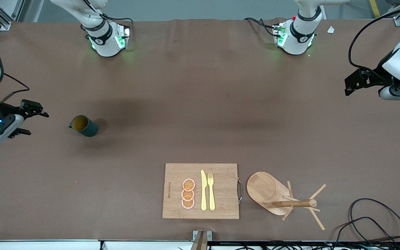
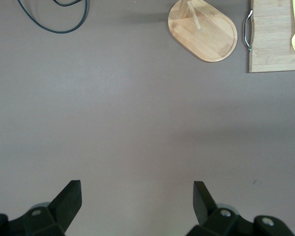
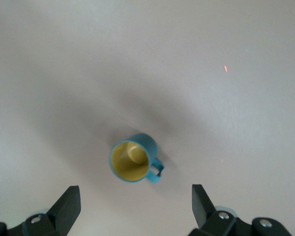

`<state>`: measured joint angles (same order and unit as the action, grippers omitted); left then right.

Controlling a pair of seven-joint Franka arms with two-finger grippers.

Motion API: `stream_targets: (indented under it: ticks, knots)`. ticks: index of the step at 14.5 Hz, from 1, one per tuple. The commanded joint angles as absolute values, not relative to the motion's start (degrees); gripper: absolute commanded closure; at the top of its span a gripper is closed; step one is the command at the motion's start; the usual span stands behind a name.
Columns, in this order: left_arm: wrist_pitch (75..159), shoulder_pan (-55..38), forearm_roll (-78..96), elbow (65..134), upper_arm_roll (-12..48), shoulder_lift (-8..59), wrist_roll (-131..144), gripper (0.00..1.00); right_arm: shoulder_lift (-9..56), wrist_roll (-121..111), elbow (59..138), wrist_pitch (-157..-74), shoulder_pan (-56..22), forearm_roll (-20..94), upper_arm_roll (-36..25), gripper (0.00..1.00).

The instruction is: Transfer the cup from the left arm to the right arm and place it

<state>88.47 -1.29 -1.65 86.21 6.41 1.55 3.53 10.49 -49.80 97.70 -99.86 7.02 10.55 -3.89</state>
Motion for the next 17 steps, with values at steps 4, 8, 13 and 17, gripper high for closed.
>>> stream_targets:
  ticks: [4,8,13,17]
  knots:
    - [88.07,-1.14,-2.29,85.61,6.59,1.41,2.99,0.0,5.28,-24.1,96.86,-95.98,5.28,8.71,-3.6,0.0]
    - [87.36,-0.97,-2.29,85.61,6.59,1.41,2.99,0.0,4.57,-19.34,86.08,-89.23,4.92,2.39,-3.51,0.0]
    - [87.19,-1.14,-2.28,85.61,6.59,1.41,3.16,0.0,4.66,-18.29,83.15,-87.98,4.92,1.58,-3.6,0.0]
    - [86.75,-0.97,-2.2,85.61,6.68,1.41,2.9,0.0,5.1,-14.42,81.83,-88.59,5.54,1.67,-3.69,0.0]
